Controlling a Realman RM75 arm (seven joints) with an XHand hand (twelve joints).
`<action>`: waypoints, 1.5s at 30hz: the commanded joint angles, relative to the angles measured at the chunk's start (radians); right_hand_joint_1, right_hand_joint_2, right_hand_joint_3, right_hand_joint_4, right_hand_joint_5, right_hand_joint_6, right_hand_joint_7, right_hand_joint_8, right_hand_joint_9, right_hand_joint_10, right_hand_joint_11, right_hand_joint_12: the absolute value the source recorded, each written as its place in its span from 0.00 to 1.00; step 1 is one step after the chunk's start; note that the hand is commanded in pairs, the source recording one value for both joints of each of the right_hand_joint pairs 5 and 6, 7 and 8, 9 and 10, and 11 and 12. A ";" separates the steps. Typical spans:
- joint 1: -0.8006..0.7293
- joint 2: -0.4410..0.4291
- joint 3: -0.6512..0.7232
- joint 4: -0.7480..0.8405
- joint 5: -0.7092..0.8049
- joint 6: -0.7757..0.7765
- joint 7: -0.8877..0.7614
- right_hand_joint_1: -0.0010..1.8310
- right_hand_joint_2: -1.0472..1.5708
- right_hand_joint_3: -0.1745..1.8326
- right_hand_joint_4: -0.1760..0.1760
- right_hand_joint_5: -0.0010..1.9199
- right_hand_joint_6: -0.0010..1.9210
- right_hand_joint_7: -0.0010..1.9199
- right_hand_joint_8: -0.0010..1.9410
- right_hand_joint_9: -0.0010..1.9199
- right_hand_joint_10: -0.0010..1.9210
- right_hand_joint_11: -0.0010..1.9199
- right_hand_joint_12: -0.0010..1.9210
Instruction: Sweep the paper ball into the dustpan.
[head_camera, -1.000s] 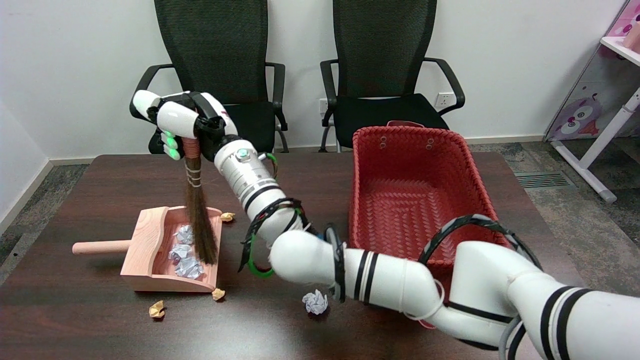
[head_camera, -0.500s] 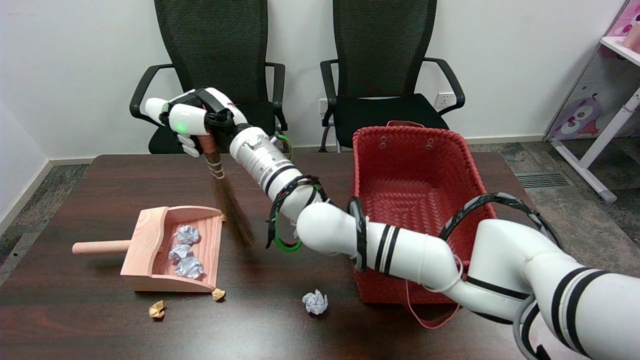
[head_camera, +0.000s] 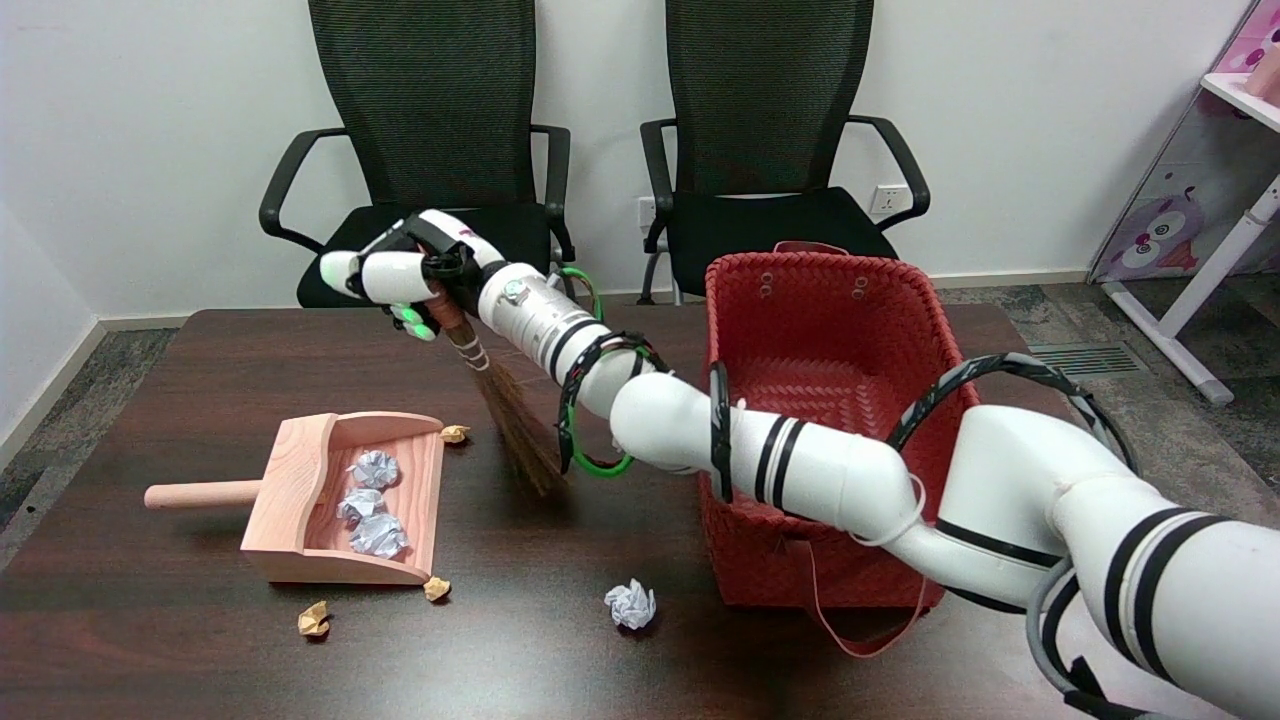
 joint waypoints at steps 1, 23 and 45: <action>0.067 -0.004 -0.077 0.096 -0.002 -0.128 -0.207 0.59 1.00 0.39 0.67 1.00 1.00 1.00 0.99 1.00 1.00 1.00 1.00; 0.056 -0.024 -0.092 0.020 0.007 -0.178 0.011 0.59 1.00 0.34 0.65 1.00 1.00 1.00 0.99 1.00 1.00 1.00 1.00; 0.053 -0.047 -0.108 -0.011 0.007 -0.178 0.161 0.59 1.00 0.31 0.64 1.00 1.00 1.00 0.99 1.00 1.00 1.00 1.00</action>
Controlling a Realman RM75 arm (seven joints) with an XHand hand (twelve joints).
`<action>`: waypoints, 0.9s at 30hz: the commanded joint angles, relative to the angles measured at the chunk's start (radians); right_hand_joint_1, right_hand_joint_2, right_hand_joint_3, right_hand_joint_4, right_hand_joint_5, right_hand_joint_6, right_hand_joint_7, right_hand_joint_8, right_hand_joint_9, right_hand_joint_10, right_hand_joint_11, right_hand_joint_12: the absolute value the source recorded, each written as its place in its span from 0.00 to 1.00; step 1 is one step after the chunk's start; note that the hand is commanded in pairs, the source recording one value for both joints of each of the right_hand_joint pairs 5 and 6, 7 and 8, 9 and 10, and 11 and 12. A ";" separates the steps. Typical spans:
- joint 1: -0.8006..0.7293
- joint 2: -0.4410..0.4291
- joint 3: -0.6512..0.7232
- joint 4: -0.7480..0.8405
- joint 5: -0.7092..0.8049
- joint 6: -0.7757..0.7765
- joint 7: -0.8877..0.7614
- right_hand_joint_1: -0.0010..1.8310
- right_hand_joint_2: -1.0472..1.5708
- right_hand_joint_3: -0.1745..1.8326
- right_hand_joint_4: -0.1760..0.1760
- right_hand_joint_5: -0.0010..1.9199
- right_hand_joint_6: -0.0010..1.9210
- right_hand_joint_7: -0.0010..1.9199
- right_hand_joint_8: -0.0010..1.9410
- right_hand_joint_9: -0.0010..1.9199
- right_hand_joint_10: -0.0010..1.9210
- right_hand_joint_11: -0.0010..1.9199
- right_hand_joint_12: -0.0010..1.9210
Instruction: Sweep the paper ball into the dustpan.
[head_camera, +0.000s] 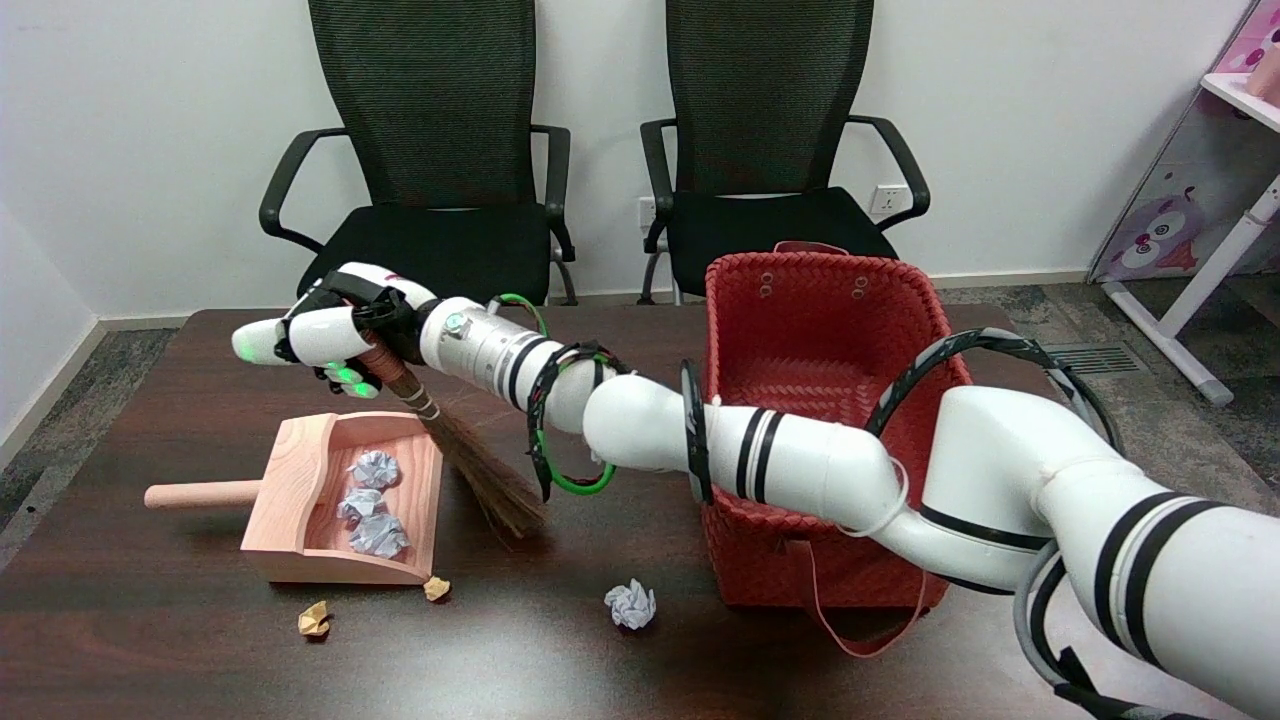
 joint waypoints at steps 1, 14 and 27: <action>-0.002 -0.016 -0.010 -0.023 0.001 -0.008 0.108 0.59 1.00 0.31 0.64 1.00 1.00 1.00 0.99 1.00 1.00 1.00 1.00; -0.003 -0.019 -0.009 -0.089 0.001 0.039 0.132 0.59 1.00 0.33 0.64 1.00 1.00 1.00 0.99 1.00 1.00 1.00 1.00; 0.005 0.033 0.002 -0.185 -0.007 0.146 0.129 0.58 1.00 0.37 0.64 1.00 1.00 1.00 0.99 1.00 1.00 1.00 1.00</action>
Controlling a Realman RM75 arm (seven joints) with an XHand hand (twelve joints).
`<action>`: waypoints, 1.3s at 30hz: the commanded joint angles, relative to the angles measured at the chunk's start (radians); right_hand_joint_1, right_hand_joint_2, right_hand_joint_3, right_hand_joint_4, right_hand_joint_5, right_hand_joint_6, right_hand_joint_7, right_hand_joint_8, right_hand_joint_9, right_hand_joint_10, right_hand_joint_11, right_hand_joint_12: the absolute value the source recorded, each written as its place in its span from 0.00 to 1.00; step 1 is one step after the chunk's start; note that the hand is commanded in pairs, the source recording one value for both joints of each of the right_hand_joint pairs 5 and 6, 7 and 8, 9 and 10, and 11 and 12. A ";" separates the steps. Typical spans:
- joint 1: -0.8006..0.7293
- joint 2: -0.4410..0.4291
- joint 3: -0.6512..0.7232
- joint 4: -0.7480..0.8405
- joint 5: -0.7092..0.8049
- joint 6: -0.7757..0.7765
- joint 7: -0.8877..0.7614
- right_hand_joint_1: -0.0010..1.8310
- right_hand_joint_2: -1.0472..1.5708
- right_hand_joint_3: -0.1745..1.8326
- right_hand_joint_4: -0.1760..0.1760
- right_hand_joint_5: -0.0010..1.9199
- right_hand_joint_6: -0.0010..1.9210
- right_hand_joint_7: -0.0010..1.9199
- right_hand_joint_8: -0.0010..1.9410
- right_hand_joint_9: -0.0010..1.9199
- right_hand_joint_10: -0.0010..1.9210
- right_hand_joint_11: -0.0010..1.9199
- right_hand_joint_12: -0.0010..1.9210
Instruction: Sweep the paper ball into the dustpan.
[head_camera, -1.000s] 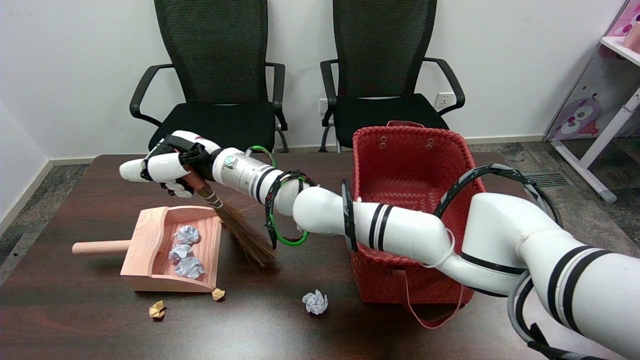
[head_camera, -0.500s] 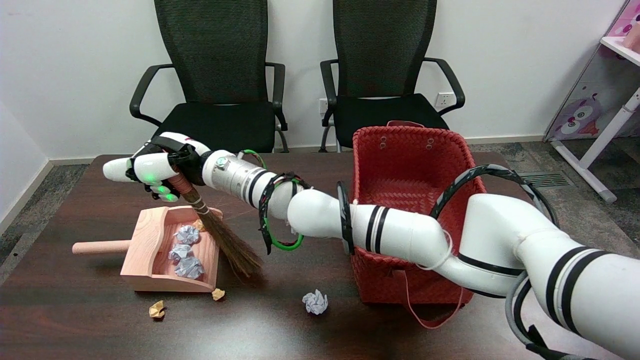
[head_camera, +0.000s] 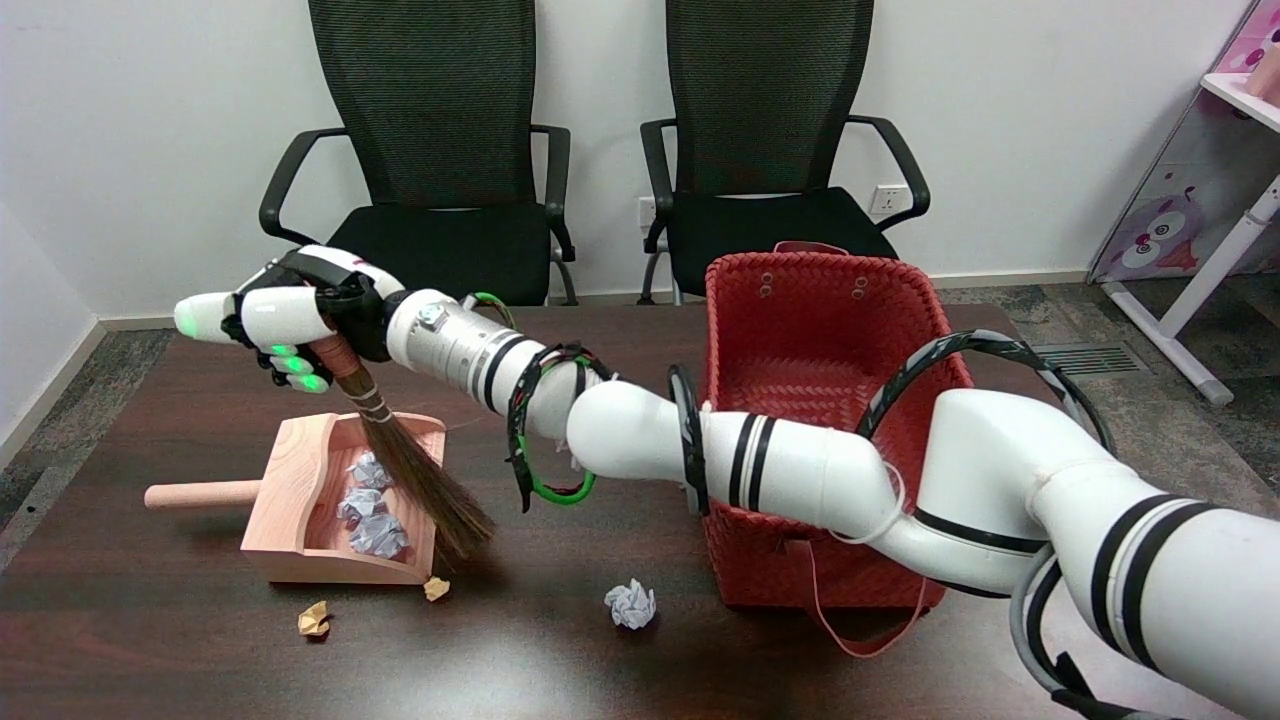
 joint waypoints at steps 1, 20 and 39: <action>0.005 0.053 0.007 -0.120 -0.008 0.114 0.012 0.58 1.00 0.41 0.64 1.00 1.00 1.00 0.99 1.00 1.00 1.00 1.00; -0.167 0.146 0.039 -0.429 0.158 0.416 -0.521 0.56 1.00 0.72 1.00 1.00 1.00 1.00 0.99 1.00 1.00 1.00 1.00; -0.343 0.175 0.030 -0.757 0.388 0.876 -1.067 0.57 1.00 0.73 1.00 1.00 1.00 1.00 0.99 1.00 1.00 1.00 1.00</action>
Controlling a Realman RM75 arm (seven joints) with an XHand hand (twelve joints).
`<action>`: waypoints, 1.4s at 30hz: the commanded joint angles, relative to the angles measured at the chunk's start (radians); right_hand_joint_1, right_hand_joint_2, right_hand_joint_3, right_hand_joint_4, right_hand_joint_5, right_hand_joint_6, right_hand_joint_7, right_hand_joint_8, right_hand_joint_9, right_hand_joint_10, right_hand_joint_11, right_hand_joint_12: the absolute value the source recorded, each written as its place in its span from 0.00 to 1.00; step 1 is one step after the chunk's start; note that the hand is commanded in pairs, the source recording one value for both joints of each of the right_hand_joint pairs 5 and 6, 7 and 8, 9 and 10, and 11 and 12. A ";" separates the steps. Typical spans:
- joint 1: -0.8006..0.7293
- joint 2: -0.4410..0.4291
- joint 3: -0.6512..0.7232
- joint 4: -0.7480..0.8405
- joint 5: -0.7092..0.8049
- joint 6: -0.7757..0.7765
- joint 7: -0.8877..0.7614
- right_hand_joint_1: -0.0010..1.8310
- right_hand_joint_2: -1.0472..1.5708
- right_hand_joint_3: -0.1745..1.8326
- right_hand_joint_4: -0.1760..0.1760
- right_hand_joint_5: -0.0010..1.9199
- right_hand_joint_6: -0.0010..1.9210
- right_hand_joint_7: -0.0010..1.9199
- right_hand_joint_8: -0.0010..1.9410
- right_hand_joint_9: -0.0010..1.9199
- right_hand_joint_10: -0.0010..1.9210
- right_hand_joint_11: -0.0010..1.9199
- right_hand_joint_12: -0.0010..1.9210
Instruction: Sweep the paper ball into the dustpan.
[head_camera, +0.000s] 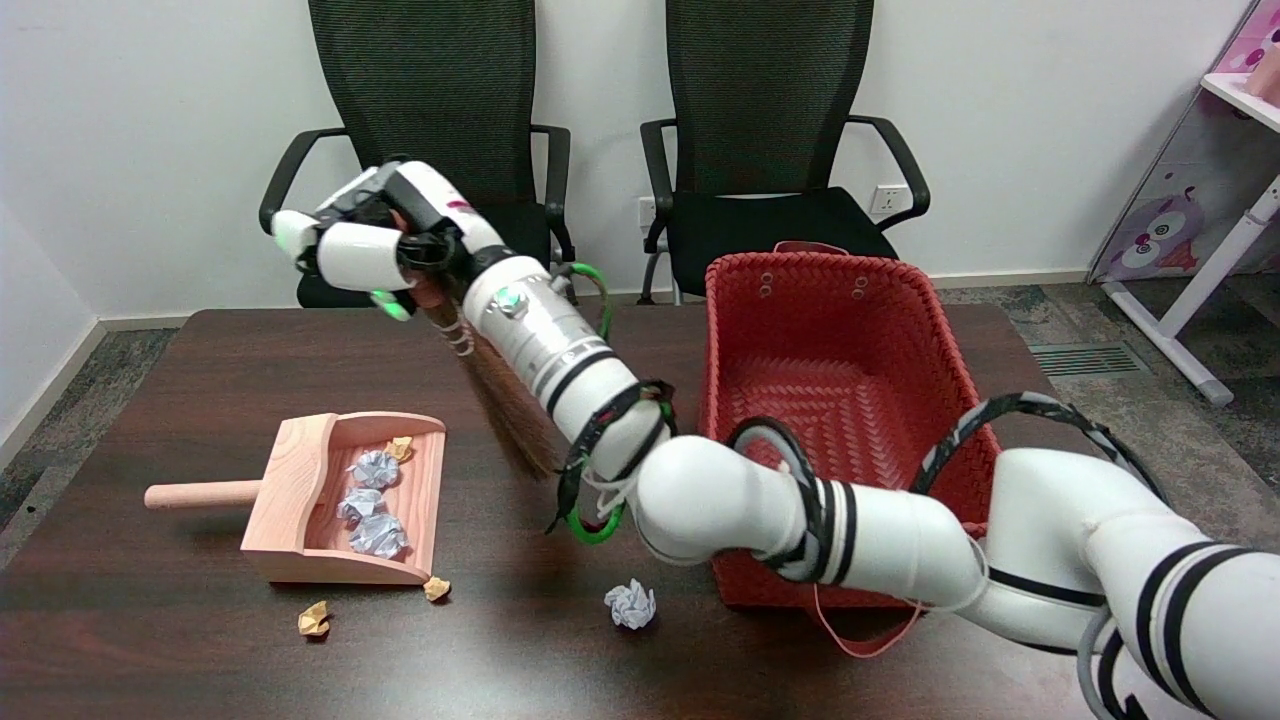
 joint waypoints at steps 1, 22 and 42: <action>-0.185 0.037 0.001 -0.311 0.180 0.417 -0.456 0.57 1.00 0.73 1.00 1.00 1.00 1.00 0.99 1.00 1.00 1.00 1.00; -0.443 -0.043 0.007 -0.439 -0.011 0.553 -0.588 0.57 1.00 0.74 1.00 1.00 1.00 1.00 0.99 1.00 1.00 1.00 1.00; -0.529 -0.062 0.006 -0.495 -0.055 0.567 -0.674 0.58 1.00 0.68 1.00 1.00 1.00 1.00 0.99 1.00 1.00 1.00 1.00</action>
